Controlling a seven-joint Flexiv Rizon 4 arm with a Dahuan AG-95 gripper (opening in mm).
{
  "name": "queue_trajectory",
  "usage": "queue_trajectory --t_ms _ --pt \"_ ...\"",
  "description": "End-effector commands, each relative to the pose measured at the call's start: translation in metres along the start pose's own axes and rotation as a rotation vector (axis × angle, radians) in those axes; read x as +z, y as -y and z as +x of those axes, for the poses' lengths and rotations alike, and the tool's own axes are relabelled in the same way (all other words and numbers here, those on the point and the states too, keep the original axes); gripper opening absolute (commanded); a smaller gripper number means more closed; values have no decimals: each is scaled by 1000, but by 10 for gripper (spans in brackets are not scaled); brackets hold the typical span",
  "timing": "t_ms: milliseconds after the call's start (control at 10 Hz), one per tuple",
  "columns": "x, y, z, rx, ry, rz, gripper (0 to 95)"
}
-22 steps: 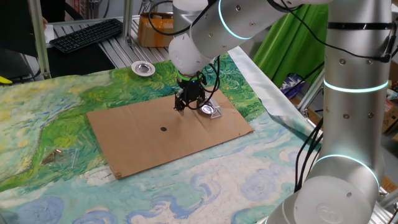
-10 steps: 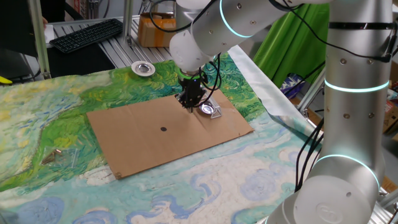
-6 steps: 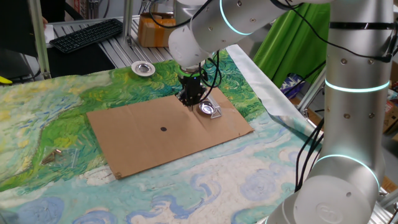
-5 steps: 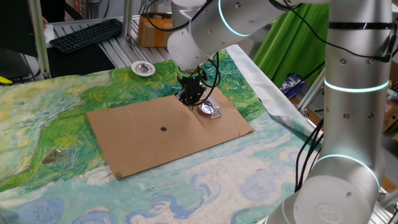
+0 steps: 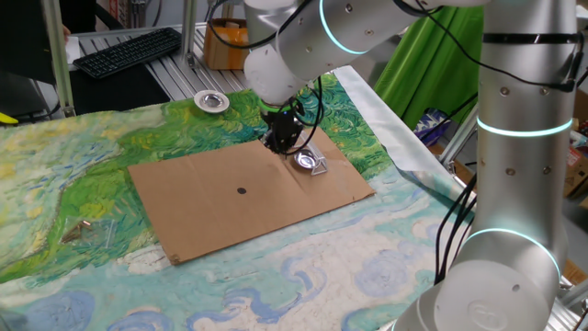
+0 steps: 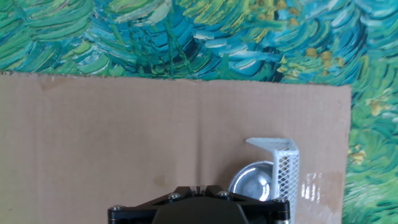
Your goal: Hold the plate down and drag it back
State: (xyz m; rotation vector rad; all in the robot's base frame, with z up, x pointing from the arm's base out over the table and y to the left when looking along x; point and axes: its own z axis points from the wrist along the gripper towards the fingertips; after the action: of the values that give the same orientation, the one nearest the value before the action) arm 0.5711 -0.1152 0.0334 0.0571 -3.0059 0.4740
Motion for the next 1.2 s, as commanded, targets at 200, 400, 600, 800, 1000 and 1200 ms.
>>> queue_trajectory --t_ms 200,400,600,800,1000,1200 --pt "-1 4 -1 -26 4 44 0" --pt "-1 6 -2 -30 2 65 0" --pt "-1 9 -4 -37 0 87 0" --pt "-2 11 -5 -46 0 107 0" --pt "-1 13 -6 -56 0 118 0" --pt "-1 14 -7 -63 -1 131 0"
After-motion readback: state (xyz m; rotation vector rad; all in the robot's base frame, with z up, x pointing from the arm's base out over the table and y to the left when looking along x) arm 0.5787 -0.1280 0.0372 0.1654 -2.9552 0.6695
